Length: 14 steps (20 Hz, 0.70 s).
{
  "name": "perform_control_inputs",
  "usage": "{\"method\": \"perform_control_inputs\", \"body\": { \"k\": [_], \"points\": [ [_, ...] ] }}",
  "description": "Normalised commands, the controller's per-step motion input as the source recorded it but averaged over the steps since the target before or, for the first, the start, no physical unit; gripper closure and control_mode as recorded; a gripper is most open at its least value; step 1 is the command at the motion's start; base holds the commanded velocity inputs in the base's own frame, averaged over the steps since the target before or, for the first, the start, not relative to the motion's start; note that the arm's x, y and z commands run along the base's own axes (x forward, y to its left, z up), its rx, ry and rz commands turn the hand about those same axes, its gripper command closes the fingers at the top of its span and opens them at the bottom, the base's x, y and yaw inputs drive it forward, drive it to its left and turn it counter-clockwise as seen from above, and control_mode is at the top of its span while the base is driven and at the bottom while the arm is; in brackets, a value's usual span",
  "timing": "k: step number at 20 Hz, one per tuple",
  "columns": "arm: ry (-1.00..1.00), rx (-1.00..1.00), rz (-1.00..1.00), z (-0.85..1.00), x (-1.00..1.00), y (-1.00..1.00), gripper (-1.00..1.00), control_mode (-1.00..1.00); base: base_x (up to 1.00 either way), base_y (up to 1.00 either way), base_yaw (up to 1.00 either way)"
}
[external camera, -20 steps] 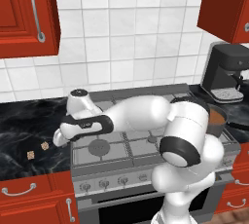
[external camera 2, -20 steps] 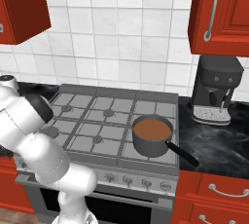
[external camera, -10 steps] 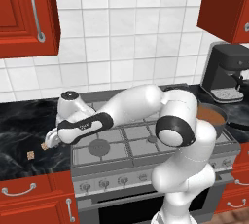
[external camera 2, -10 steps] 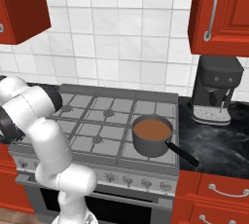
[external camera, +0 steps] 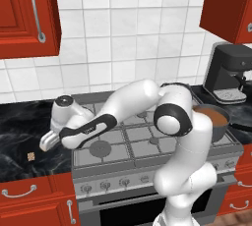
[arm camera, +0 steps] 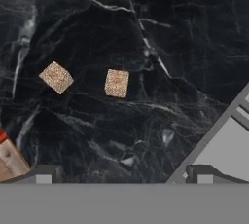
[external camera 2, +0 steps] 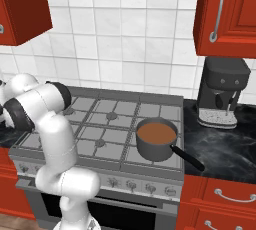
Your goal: Pick up the sugar cube(s) and place them in the saucepan with hot chocolate.
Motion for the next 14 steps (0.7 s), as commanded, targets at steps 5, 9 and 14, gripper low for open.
{"method": "perform_control_inputs", "body": {
  "k": [5, 9, 14],
  "points": [
    [0.01, 0.0, 0.0, 0.0, 0.0, 0.29, -1.0, -1.0, 0.0, 0.0, 0.0],
    [0.0, 0.0, 0.0, -0.01, 0.02, 0.25, -1.0, -1.0, 0.0, 0.0, 0.0],
    [0.01, 0.0, 0.0, -0.13, 0.1, 0.35, -1.0, -1.0, 0.0, 0.0, 0.0]
  ]
}}
